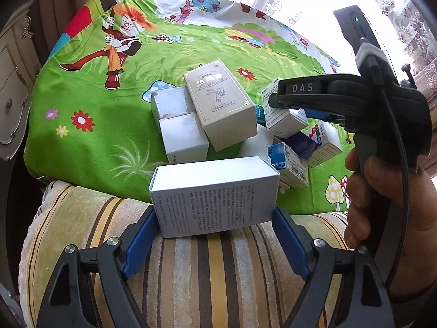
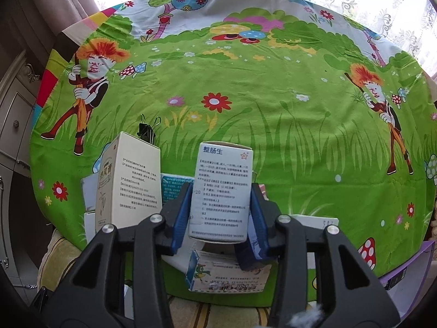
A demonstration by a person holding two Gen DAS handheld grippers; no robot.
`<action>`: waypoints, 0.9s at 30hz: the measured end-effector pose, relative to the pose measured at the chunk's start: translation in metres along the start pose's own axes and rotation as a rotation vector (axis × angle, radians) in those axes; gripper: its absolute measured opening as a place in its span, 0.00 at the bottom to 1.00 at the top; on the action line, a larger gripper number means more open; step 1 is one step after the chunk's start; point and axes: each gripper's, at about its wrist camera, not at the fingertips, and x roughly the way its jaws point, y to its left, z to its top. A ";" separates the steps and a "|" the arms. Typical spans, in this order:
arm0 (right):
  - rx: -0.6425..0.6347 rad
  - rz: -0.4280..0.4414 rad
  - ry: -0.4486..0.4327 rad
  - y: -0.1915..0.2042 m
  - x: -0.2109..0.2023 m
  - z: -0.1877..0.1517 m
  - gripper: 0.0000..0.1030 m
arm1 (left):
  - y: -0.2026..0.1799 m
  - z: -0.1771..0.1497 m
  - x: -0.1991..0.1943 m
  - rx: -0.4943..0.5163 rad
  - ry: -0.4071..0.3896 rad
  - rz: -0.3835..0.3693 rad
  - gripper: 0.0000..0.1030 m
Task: Organize rigid objects
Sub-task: 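Carry both boxes over the storage box and release them inside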
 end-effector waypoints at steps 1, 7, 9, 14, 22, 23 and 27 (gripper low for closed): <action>-0.005 0.001 -0.009 0.001 -0.003 -0.001 0.45 | 0.002 0.001 0.000 0.000 -0.004 -0.002 0.82; -0.021 0.032 -0.086 0.004 -0.032 -0.008 0.45 | -0.003 -0.004 -0.008 -0.009 -0.039 -0.029 0.81; -0.017 0.038 -0.115 0.001 -0.045 -0.013 0.45 | -0.006 -0.005 -0.010 -0.010 -0.041 -0.041 0.81; 0.010 0.040 -0.164 -0.016 -0.074 -0.037 0.45 | -0.017 -0.009 -0.014 0.023 -0.050 -0.083 0.81; 0.070 0.038 -0.193 -0.054 -0.105 -0.090 0.45 | -0.043 -0.021 -0.026 0.093 -0.081 -0.143 0.81; 0.072 0.031 -0.195 -0.058 -0.109 -0.097 0.45 | -0.047 -0.023 -0.027 0.101 -0.084 -0.150 0.81; 0.106 0.023 -0.191 -0.079 -0.120 -0.125 0.45 | -0.064 -0.029 -0.031 0.146 -0.091 -0.188 0.81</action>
